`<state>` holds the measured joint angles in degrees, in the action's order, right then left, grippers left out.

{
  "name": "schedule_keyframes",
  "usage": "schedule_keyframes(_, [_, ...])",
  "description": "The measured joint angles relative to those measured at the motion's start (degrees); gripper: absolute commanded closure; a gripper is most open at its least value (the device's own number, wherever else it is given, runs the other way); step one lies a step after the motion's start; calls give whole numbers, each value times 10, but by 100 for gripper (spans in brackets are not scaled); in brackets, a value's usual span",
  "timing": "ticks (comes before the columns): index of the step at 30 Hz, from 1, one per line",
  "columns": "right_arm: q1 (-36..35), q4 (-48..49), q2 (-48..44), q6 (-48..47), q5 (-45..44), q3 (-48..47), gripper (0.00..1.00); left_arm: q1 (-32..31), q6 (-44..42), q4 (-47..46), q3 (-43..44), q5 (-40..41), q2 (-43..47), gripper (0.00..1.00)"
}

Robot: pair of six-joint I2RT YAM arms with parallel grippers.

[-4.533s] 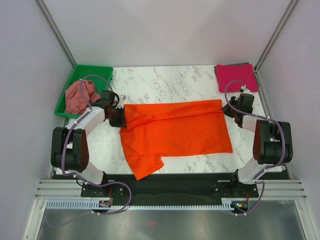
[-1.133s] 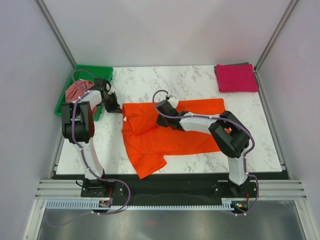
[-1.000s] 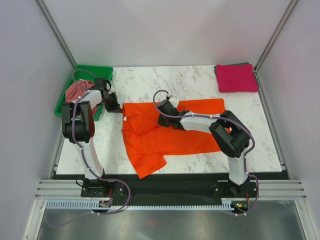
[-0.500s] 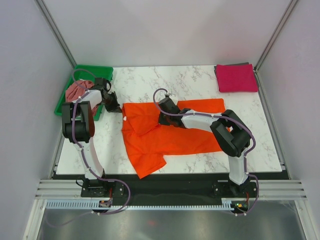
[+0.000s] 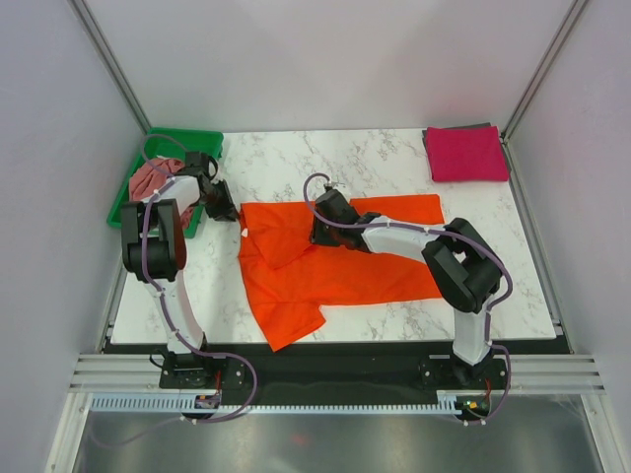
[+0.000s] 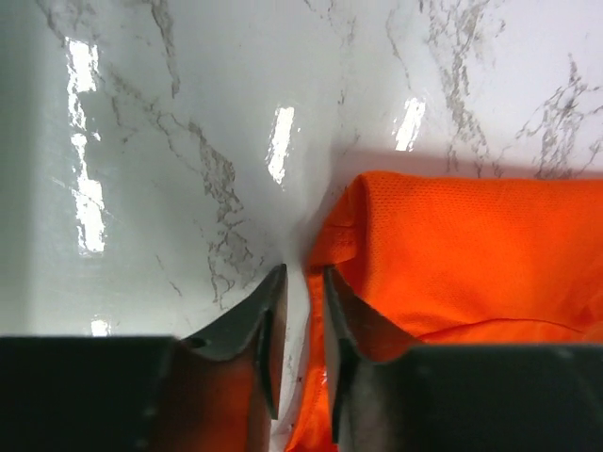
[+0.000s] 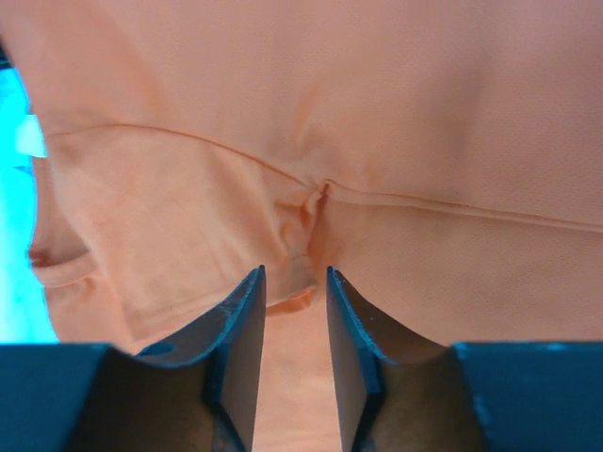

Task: Fold and stack the t-shirts
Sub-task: Fold the tshirt

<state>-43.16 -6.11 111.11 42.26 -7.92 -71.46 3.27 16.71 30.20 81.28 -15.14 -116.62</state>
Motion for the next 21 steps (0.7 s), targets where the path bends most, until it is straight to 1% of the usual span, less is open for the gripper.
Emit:
schedule_keyframes(1, [1, 0, -5, -1, 5, 0, 55, 0, 0, 2, 2, 0, 1, 65])
schedule_keyframes(4, [6, 5, -16, -8, 24, 0, 54, 0, 0, 8, 9, 0, 10, 64])
schedule_keyframes(7, [14, 14, -17, -12, 47, 0, 54, -1, 0, 15, 9, -2, 41, 64])
schedule_keyframes(9, [18, 14, -17, -13, 58, 0, 60, -6, 0, 15, 9, -5, 71, 64])
schedule_keyframes(10, [20, 15, -16, -15, 66, 0, 64, -9, 0, 14, 8, -5, 85, 64])
schedule_keyframes(12, [24, 17, -15, -17, 79, 0, 68, -19, 0, 13, 8, -15, 106, 64])
schedule_keyframes(13, [25, 19, -14, -17, 86, -2, 72, -26, 0, 12, 8, -21, 114, 64])
schedule_keyframes(16, [25, 18, -11, -18, 105, -10, 74, -48, 1, 9, 8, -43, 112, 64])
schedule_keyframes(21, [24, 24, -5, -18, 132, -36, 73, -69, 8, 9, 8, -65, 70, 64])
